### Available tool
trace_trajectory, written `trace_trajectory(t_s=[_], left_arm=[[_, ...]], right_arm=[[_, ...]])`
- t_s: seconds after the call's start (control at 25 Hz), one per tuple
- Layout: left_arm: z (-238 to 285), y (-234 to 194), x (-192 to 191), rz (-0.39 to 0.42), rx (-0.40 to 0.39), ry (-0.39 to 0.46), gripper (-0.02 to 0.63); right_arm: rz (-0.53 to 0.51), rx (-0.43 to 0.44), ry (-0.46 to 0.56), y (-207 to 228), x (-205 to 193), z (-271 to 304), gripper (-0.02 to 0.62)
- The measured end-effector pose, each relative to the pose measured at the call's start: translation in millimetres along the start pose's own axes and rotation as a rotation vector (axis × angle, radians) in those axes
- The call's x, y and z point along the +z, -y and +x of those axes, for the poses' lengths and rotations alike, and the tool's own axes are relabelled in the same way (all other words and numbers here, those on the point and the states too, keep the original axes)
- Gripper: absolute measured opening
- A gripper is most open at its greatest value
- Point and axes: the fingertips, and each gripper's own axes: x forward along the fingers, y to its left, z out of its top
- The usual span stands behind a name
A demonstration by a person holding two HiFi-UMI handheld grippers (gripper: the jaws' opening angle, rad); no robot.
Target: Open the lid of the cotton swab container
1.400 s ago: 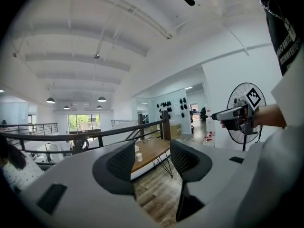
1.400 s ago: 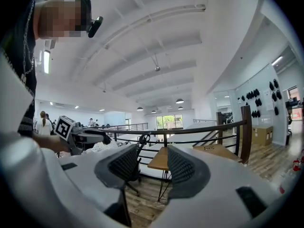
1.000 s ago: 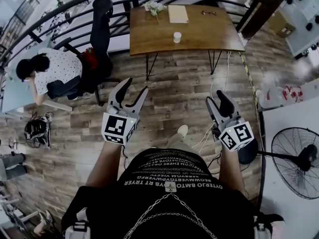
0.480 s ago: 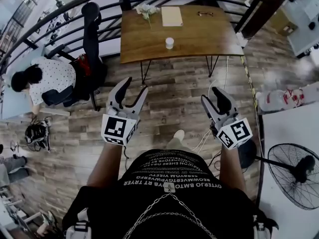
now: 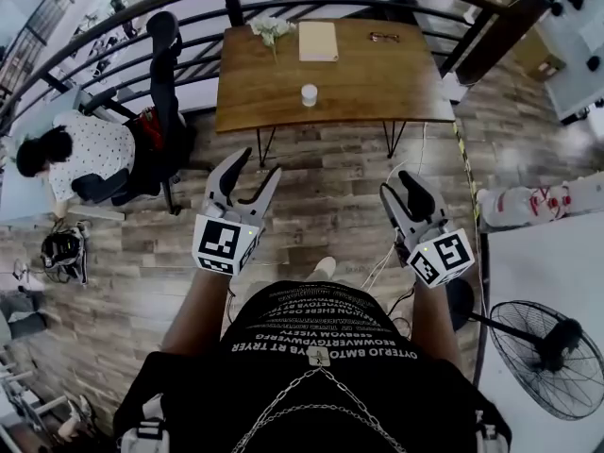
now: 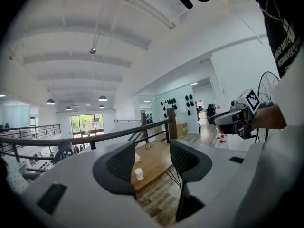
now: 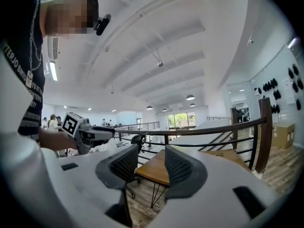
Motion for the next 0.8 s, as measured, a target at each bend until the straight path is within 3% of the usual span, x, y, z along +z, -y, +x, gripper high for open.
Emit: trace_trajectory(t_s=[0.44,0.8], left_arm=[[36.7,29.7,14.1,0.006,0.015,-0.004,0.233],[27.1,12.0,6.2,-0.003,0.079,-0.024,0.233]], right_arm=[[0.034,0.041,-0.018,45.9,-7.5,-11.1,0.172],[0.032,0.095,-0.016,41.1,-2.2,12.6,0.171]])
